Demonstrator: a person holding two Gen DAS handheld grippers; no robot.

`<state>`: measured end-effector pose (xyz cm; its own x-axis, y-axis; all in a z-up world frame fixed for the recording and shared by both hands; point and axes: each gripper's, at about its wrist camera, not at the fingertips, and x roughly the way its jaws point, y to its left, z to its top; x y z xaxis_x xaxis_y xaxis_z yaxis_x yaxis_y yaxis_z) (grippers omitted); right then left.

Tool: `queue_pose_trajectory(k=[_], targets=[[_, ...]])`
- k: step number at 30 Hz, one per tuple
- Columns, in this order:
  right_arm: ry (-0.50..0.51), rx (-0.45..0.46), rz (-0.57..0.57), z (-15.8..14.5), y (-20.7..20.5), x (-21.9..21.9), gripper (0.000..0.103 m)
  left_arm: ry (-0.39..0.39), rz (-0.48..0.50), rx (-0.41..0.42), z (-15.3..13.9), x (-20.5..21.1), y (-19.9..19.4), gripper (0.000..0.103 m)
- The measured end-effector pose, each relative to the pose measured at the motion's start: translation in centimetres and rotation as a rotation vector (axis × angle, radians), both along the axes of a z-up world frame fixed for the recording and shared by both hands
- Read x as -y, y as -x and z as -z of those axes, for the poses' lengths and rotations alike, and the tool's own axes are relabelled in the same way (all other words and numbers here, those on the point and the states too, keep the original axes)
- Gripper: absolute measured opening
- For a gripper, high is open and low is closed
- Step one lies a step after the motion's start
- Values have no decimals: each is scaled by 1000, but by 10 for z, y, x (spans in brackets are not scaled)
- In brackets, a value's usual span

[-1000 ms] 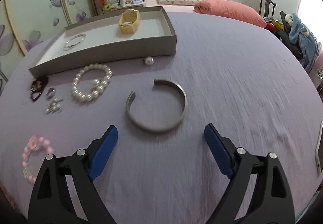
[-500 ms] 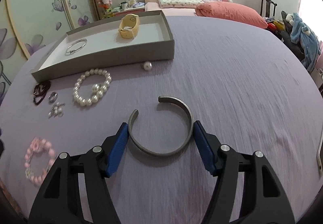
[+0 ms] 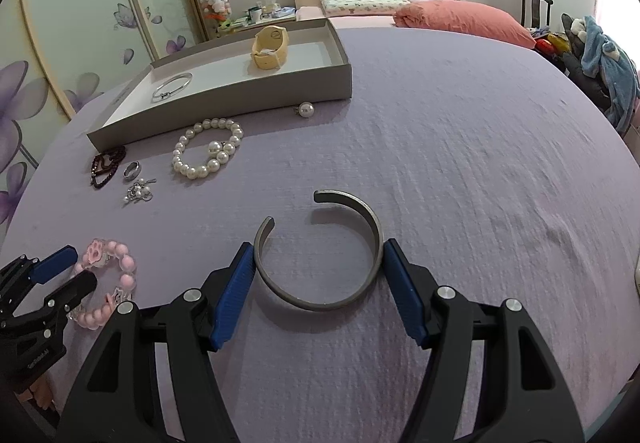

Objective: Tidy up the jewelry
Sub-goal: 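Grasp the pink beaded bracelet with the left tool while the right tool holds the cuff, then lift the pink bracelet and cuff over the grey tray with both tools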

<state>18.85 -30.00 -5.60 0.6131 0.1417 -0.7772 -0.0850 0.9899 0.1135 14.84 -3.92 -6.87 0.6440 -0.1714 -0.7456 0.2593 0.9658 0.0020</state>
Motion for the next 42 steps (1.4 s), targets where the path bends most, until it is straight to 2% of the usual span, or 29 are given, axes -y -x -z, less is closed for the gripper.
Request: queue_pose_trajectory(k=[7, 11, 13, 15, 19, 26, 35, 42], targets=[[3, 1, -9, 0, 1, -3, 65, -43, 71, -19, -1, 5, -2, 44], [5, 0, -11, 0, 1, -3, 65, -66, 143, -41, -3, 11, -5, 33], [4, 0, -11, 0, 1, -3, 65, -103, 182, -34, -3, 16, -4, 28], [2, 0, -12, 0, 1, -4, 65, -116, 217, -33, -2, 20, -3, 16], [-6, 1, -12, 0, 3, -4, 65, -153, 229, -7, -2, 25, 2, 14], [-24, 4, -17, 0, 5, -3, 65, -72, 174, 11, -8, 9, 6, 13], [-12, 11, -25, -1, 8, -5, 65, -20, 105, 37, -18, -11, 10, 13], [-29, 19, -31, -2, 14, -8, 65, 89, 20, 82, -33, -41, 10, 13]])
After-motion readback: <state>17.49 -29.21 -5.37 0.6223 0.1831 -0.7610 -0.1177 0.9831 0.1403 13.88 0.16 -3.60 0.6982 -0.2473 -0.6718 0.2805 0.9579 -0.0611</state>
